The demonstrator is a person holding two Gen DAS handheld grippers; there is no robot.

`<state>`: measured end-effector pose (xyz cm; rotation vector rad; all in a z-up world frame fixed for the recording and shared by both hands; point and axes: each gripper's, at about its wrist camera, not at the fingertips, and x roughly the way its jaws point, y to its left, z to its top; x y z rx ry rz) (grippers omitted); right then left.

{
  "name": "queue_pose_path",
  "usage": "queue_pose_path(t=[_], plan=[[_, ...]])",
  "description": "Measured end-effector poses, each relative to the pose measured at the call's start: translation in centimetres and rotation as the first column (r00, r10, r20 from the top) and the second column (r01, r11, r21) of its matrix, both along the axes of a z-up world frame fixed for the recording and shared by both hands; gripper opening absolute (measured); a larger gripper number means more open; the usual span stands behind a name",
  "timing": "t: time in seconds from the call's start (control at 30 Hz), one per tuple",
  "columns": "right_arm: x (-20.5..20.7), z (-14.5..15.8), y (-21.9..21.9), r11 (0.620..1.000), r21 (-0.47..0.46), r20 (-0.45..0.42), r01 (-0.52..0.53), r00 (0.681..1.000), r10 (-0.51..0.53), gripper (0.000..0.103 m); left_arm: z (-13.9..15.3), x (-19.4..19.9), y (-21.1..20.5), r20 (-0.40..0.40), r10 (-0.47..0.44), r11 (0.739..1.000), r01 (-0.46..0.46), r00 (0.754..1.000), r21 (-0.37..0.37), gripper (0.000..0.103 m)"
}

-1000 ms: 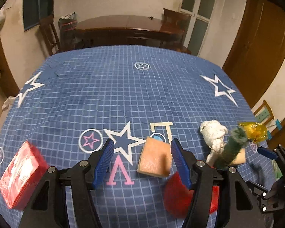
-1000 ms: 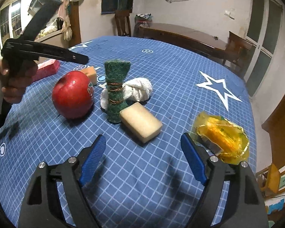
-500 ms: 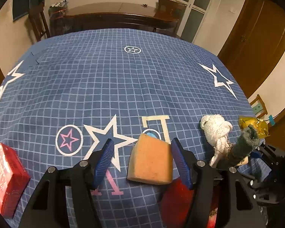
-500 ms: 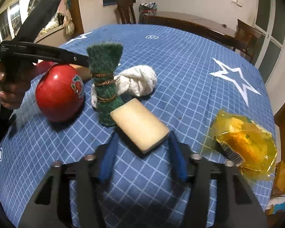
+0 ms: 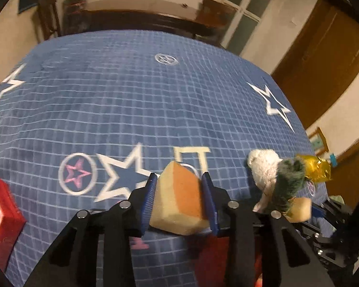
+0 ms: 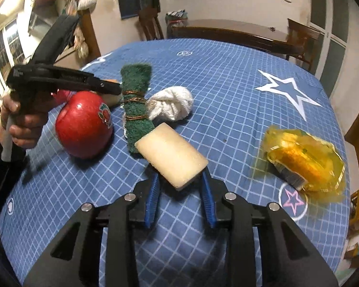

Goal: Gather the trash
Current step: 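Grasp the orange-tan sponge with the left tool while the right tool grasps the beige sponge, then carry both sponges over the green bin and open both tools to drop them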

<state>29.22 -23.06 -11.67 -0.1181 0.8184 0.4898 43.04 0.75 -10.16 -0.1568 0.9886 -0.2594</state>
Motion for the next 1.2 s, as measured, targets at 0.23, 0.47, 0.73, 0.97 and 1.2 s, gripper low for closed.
queue_pose_path(t=[0.23,0.47,0.73,0.97,1.2], plan=[[-3.4,1.1,-1.1,0.994,0.053,0.026,0.091,0.995,-0.092,0.03,4.8,-4.3,3.1,0.14,0.145,0.988,-0.152,0.979,0.035,0.037],[-8.3,4.3,-1.3,0.984,0.106,0.113,0.146,0.981,-0.157,0.029,8.2,-12.1,4.2,0.24,0.167,0.98,-0.187,0.956,0.063,0.037],[-15.4,6.3,0.5,0.967,0.133,0.206,0.215,0.949,-0.24,0.029,8.8,-21.9,1.3,0.303,0.132,0.981,-0.167,0.944,0.095,0.037],[-20.2,6.1,0.7,0.944,0.119,0.258,0.307,0.909,-0.328,0.029,8.1,-25.7,-2.5,0.331,0.092,0.982,-0.14,0.939,0.125,0.037],[-22.7,5.9,-0.3,0.928,0.136,0.274,0.347,0.887,-0.372,0.029,8.0,-28.0,-6.5,0.384,0.044,0.971,-0.129,0.922,0.2,0.037]])
